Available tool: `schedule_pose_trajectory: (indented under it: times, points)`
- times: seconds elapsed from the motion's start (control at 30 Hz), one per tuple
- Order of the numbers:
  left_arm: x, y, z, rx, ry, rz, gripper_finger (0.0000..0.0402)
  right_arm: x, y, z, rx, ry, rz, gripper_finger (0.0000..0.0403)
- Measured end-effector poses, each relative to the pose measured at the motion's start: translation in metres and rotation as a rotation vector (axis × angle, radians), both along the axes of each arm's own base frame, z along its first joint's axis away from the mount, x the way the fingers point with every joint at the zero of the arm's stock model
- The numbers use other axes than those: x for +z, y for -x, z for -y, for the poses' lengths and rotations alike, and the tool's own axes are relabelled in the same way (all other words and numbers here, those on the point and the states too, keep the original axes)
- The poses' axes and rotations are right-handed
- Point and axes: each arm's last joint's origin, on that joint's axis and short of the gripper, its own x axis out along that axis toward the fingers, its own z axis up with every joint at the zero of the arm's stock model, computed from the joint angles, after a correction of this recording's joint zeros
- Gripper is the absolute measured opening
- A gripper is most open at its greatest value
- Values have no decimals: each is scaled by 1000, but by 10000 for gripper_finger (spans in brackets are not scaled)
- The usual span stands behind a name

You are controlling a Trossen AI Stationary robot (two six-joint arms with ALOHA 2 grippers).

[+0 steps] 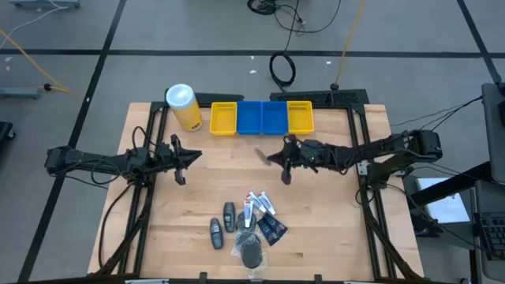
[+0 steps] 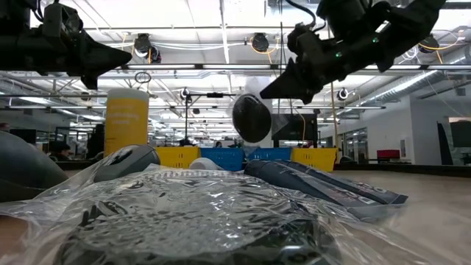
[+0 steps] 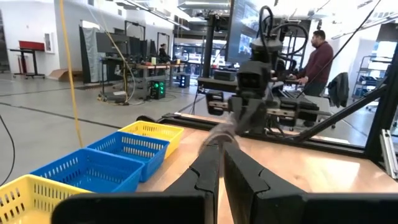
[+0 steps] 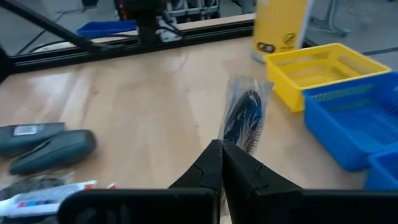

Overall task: Pick & Place Travel size toiletries
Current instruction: Put the hairbrush into the right blue bin

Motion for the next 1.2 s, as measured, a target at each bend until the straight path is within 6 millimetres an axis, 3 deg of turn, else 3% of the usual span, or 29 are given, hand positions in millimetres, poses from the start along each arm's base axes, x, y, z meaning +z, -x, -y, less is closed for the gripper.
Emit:
schedule_pose_trajectory:
  times: [0.53, 1.2]
  points:
    - [5, 1, 0, -1, 11, 60, 21, 8, 7, 47, -161, 24, 77, 0]
    - [7, 1, 0, 0, 5, 73, 21, 11, 29, 104, -382, 32, 117, 0]
